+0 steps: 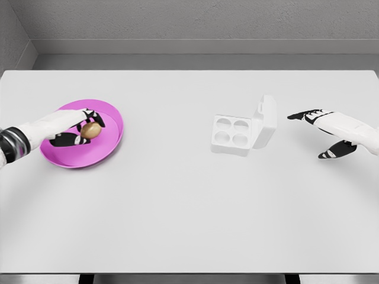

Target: Pack egg into the box and close the box lid

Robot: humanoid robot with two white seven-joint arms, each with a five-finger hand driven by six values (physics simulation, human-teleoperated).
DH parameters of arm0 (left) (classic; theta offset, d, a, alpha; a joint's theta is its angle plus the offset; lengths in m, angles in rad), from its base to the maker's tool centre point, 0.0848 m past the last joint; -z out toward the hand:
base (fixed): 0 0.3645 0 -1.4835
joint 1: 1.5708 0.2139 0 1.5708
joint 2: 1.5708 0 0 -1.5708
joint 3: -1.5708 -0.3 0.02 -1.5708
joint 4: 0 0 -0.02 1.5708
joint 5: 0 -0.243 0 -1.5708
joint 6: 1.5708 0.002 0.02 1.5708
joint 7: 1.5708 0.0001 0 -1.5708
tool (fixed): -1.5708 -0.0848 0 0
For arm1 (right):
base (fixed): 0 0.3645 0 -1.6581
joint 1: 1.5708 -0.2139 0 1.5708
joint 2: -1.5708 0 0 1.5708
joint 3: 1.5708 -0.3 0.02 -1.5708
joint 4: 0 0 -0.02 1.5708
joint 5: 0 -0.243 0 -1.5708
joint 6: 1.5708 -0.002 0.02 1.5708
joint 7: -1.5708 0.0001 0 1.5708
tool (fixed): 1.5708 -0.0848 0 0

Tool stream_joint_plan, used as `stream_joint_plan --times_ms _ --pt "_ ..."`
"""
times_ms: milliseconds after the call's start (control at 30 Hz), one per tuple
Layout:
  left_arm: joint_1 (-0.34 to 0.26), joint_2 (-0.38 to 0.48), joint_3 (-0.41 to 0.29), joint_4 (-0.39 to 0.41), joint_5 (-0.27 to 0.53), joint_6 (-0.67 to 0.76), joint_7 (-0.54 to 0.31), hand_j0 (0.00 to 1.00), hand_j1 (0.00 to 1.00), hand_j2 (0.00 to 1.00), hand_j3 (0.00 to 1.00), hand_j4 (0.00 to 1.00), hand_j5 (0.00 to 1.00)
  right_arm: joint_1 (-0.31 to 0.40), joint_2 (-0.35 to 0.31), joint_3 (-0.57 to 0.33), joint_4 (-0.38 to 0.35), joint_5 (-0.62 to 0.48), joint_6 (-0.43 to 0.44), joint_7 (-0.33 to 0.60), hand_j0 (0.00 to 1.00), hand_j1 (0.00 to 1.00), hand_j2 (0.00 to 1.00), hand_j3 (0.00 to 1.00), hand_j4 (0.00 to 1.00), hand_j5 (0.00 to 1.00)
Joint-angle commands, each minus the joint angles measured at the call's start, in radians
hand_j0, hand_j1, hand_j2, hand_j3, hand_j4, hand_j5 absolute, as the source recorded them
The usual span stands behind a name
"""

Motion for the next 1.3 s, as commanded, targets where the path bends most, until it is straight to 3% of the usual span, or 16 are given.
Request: stream_joint_plan --times_ms 0,433,767,1267 --pt "-0.003 -0.025 0.002 -0.005 0.004 0.000 0.000 0.41 0.41 0.41 0.41 0.41 0.41 0.000 -0.001 -0.001 0.015 -0.005 0.001 0.000 1.00 1.00 1.00 1.00 1.00 1.00" --pt "-0.025 -0.099 -0.001 -0.036 0.007 -0.007 0.000 0.39 0.39 0.39 0.39 0.39 0.39 0.000 -0.004 -0.001 0.009 -0.005 0.001 0.000 1.00 1.00 1.00 1.00 1.00 1.00" --pt "-0.043 -0.201 -0.014 -0.036 0.005 -0.010 0.000 0.39 0.39 0.39 0.39 0.39 0.39 0.000 -0.007 -0.001 0.006 -0.005 0.001 0.000 1.00 1.00 1.00 1.00 1.00 1.00" --pt "-0.100 -0.321 -0.099 -0.033 -0.007 -0.010 0.000 0.39 0.39 0.39 0.39 0.39 0.39 0.000 -0.006 -0.001 0.009 -0.005 0.001 0.000 1.00 1.00 1.00 1.00 1.00 1.00"
